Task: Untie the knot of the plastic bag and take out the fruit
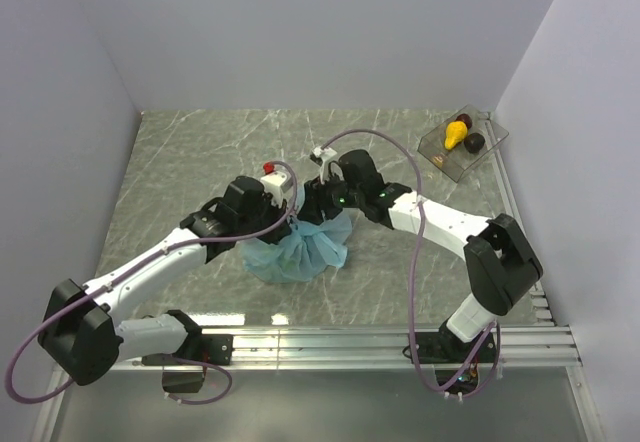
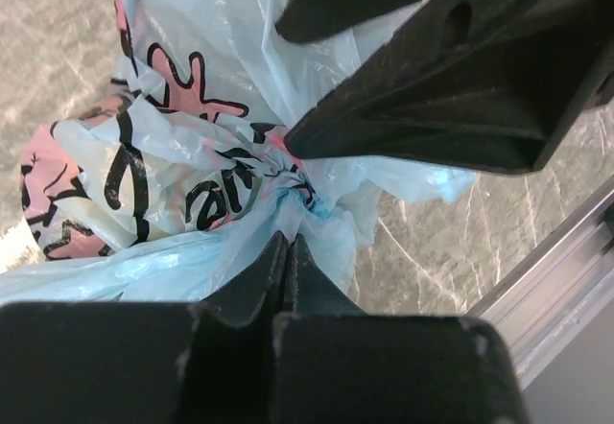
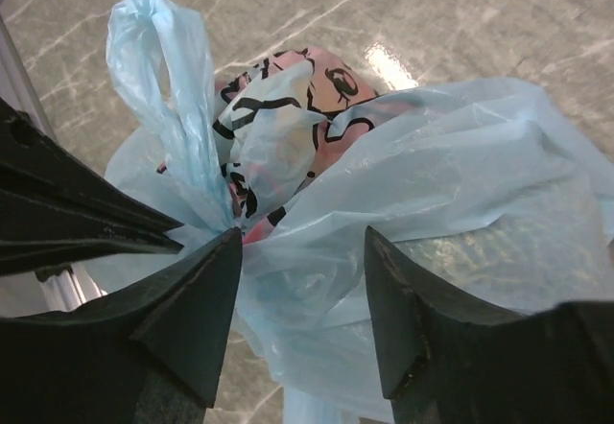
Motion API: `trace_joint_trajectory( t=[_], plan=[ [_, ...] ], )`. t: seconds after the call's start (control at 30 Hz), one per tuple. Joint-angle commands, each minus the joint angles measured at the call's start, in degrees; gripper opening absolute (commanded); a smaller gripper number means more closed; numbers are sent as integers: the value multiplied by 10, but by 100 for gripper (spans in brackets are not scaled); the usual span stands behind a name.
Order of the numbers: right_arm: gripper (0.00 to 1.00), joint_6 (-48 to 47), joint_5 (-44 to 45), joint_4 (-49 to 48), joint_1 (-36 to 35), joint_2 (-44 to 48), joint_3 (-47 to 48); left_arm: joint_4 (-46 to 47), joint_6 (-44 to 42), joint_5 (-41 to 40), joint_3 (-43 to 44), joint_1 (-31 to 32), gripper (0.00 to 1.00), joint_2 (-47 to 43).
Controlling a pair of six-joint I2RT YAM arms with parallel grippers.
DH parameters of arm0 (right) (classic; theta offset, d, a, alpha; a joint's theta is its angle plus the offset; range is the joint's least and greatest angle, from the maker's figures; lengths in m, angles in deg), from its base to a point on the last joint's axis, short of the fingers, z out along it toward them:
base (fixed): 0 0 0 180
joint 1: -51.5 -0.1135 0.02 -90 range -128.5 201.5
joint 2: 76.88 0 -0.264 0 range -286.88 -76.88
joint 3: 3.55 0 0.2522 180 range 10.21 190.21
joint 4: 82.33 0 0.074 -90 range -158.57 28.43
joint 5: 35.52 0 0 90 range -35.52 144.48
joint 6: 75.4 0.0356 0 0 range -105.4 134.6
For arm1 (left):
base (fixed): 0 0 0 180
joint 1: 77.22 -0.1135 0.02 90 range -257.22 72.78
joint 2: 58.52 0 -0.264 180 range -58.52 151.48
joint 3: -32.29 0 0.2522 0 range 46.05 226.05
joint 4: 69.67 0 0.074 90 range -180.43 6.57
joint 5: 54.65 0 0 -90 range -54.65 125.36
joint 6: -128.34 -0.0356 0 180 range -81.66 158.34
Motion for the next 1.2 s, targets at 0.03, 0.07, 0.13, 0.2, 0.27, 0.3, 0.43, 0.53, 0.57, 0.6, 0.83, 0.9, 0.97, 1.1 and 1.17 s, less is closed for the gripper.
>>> trace_joint_trajectory(
  t=[0.03,0.07,0.13,0.2,0.27,0.3,0.43,0.53,0.57,0.6,0.83,0.9,0.97,1.1,1.17],
  plan=[
    [58,26,42,3,-21,-13,-9,23,31,-18,-11,2,1,-18],
    [58,32,53,2,-26,-14,-10,24,36,-25,-13,2,1,-18],
    [58,38,69,7,-31,-13,-10,28,47,-30,-17,2,1,-20],
    [58,40,102,16,-40,-11,-9,33,55,-29,-25,2,1,-23],
    [49,40,121,31,-44,-13,-5,45,67,-29,-35,2,1,-26],
    [45,41,138,35,-48,-13,-4,47,71,-29,-38,2,1,-28],
    [17,46,161,44,-50,-15,-5,51,84,-39,-45,3,1,-35],
    [0,39,180,52,-50,-9,-1,49,87,-55,-47,3,1,-43],
    [0,38,190,52,-50,-7,-2,46,87,-62,-47,3,1,-45],
    [0,35,199,54,-49,-3,-3,42,88,-69,-47,3,1,-47],
    [0,82,306,72,23,54,-28,16,91,-137,-47,2,1,-70],
    [0,102,318,74,73,69,-48,11,96,-159,-49,2,1,-81],
    [0,126,325,78,105,90,-68,3,99,-196,-53,1,1,-91],
    [0,160,333,83,182,124,-96,-26,115,-286,-44,-11,1,-96],
    [0,166,324,85,198,146,-109,-43,129,-330,-33,-39,1,-91]
  ],
)
